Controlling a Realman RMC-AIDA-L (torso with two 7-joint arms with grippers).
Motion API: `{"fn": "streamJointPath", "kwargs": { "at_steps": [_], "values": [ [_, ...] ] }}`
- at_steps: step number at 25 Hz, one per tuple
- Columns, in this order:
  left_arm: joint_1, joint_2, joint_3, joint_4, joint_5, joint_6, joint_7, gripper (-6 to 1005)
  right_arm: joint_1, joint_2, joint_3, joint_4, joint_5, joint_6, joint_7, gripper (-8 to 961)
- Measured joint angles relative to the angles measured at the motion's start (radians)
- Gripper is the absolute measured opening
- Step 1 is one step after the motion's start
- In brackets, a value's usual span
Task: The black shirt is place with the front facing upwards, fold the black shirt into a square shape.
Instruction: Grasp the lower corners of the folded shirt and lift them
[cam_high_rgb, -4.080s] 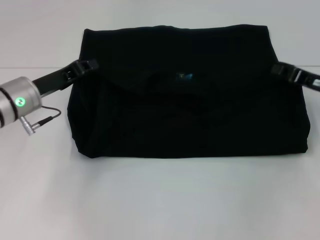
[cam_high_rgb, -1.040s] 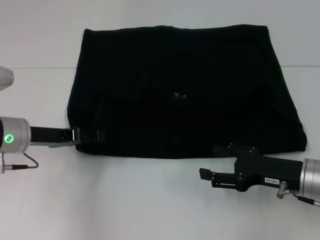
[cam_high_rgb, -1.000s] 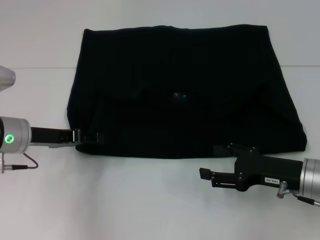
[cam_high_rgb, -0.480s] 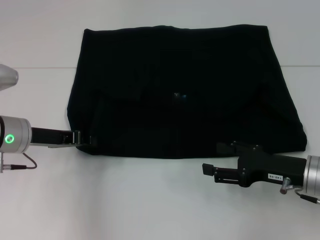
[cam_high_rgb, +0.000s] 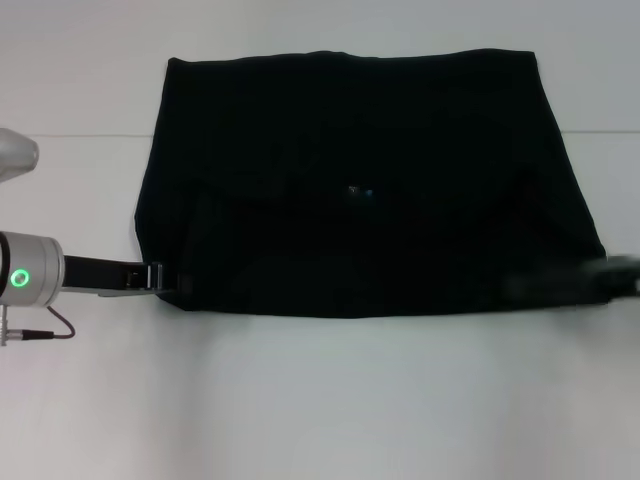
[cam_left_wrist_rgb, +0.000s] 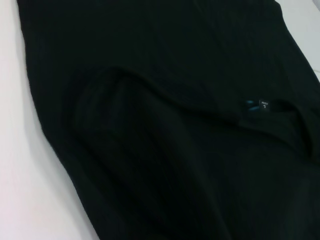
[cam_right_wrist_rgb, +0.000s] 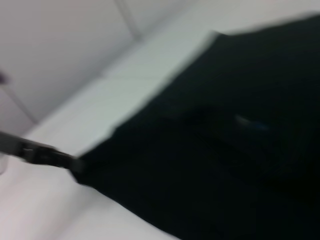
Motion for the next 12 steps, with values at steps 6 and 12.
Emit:
{"fn": "streamJointPath", "kwargs": {
  "at_steps": [6, 12],
  "values": [
    [0.002, 0.000, -0.007, 0.002, -0.003, 0.010, 0.008, 20, 0.081, -0.123, 0.073, -0.170, -0.272, -0.168, 0.538, 885],
    [0.002, 0.000, -0.010, 0.002, -0.007, 0.014, 0.016, 21, 0.216, -0.097, 0.148, -0.230, -0.648, -0.222, 0.620, 885]
  ]
}}
